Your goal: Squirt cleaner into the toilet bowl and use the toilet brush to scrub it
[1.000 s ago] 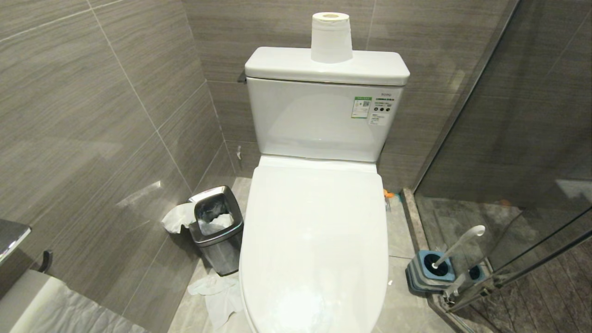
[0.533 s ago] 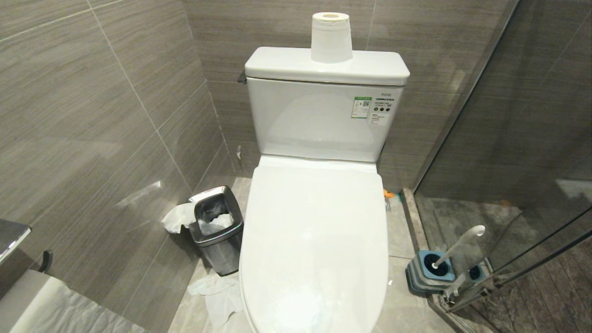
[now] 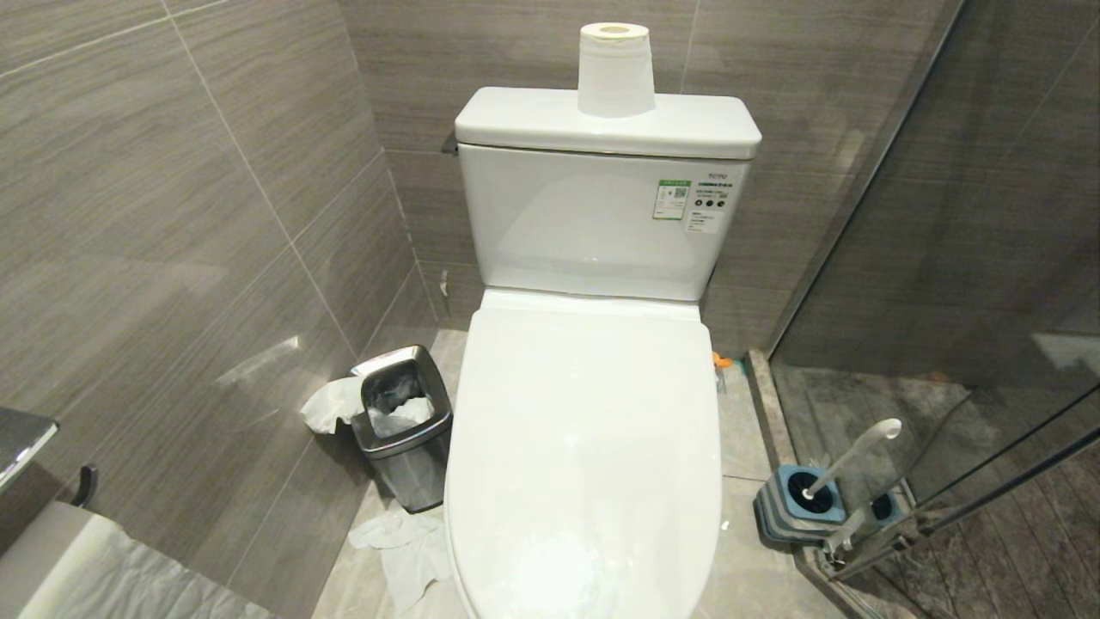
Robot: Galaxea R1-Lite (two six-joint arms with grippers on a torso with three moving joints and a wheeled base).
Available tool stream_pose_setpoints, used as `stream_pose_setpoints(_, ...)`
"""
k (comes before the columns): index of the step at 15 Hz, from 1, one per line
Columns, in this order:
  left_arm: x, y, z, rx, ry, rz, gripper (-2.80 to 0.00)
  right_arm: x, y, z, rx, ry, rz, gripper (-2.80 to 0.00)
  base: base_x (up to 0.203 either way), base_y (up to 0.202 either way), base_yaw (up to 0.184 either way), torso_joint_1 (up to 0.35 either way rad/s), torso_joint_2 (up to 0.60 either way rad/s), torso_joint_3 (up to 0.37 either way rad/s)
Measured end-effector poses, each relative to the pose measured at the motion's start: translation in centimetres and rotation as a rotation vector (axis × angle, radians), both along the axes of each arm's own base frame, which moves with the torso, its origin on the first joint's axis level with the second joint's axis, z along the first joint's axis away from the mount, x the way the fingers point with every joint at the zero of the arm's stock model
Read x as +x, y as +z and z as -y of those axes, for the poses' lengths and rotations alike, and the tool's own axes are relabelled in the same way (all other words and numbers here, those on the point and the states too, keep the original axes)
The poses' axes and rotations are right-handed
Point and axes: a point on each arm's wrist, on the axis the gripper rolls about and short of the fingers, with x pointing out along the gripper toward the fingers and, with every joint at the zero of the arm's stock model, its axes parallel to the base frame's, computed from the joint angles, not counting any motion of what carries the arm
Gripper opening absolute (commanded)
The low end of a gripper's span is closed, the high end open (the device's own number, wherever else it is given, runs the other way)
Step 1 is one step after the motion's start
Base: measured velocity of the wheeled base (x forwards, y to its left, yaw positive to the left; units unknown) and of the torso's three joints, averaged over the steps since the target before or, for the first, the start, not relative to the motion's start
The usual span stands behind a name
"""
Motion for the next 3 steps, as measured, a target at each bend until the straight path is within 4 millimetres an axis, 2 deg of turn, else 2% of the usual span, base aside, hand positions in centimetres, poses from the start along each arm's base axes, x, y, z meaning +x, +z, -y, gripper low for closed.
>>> stream_pose_setpoints(3, 0.00, 0.00, 0.00, 0.000, 0.000, 0.000, -2.80, 0.00, 0.01, 0.00, 0.010, 0.000, 0.000, -2.80, 0.000, 0.000, 0.000, 0.000, 0.00, 0.000)
